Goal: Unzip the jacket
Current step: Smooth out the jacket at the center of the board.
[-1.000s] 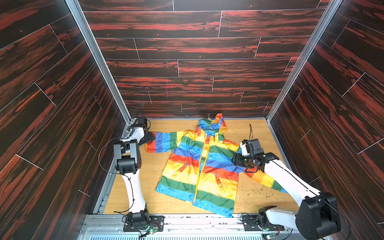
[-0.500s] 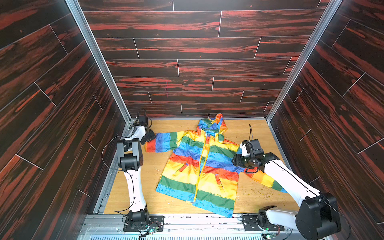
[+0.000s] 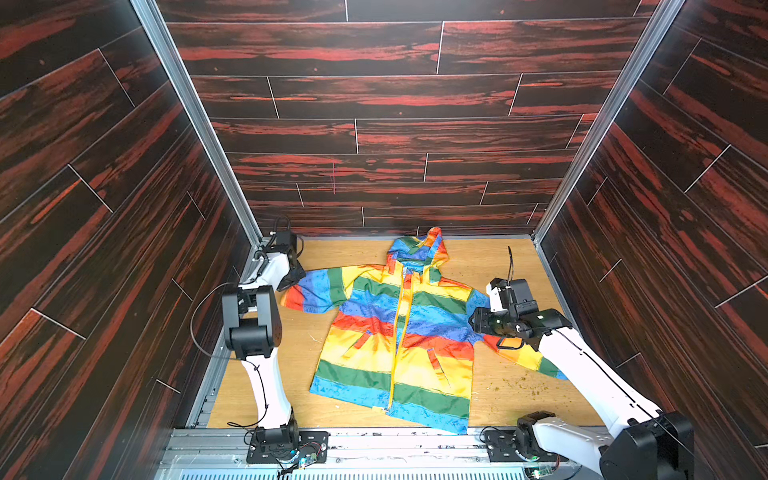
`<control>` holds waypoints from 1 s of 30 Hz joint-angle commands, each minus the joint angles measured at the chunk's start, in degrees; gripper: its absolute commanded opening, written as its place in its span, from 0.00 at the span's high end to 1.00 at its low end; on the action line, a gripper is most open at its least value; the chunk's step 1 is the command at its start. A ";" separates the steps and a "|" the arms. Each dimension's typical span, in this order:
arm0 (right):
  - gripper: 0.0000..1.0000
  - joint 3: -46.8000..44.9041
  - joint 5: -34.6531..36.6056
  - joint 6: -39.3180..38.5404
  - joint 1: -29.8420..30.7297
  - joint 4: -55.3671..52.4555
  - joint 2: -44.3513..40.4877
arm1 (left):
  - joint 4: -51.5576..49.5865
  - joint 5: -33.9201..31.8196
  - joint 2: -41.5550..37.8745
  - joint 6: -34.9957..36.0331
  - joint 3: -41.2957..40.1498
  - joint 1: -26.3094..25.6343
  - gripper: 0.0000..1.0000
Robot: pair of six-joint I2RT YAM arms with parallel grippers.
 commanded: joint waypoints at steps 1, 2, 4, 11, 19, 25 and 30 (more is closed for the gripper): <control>0.42 1.20 -1.72 -0.80 0.28 -1.38 -0.89 | -9.65 -12.26 -4.58 2.77 2.60 -4.25 1.00; 0.42 1.10 -1.91 -0.84 0.28 -1.48 -1.11 | -12.74 -14.98 -3.42 3.58 4.86 -5.70 1.00; 0.42 0.68 -2.33 -0.98 0.37 -1.78 -1.73 | -18.14 -19.61 0.44 5.57 9.89 -8.37 0.97; 0.42 -0.49 -2.09 -1.44 0.52 -2.70 -3.23 | -42.46 -17.89 33.06 11.56 55.48 -14.56 0.20; 0.42 -0.51 -1.82 -1.63 0.85 -4.63 -4.61 | -32.77 -23.78 23.86 9.98 42.69 -15.19 0.00; 0.42 -0.91 -2.59 -1.62 0.96 -3.47 -3.75 | -12.21 -18.02 0.29 6.62 12.82 -8.82 0.00; 0.40 -1.28 -3.19 -1.10 1.50 -1.87 -2.70 | 0.27 6.84 -7.42 -2.03 -4.05 3.34 0.00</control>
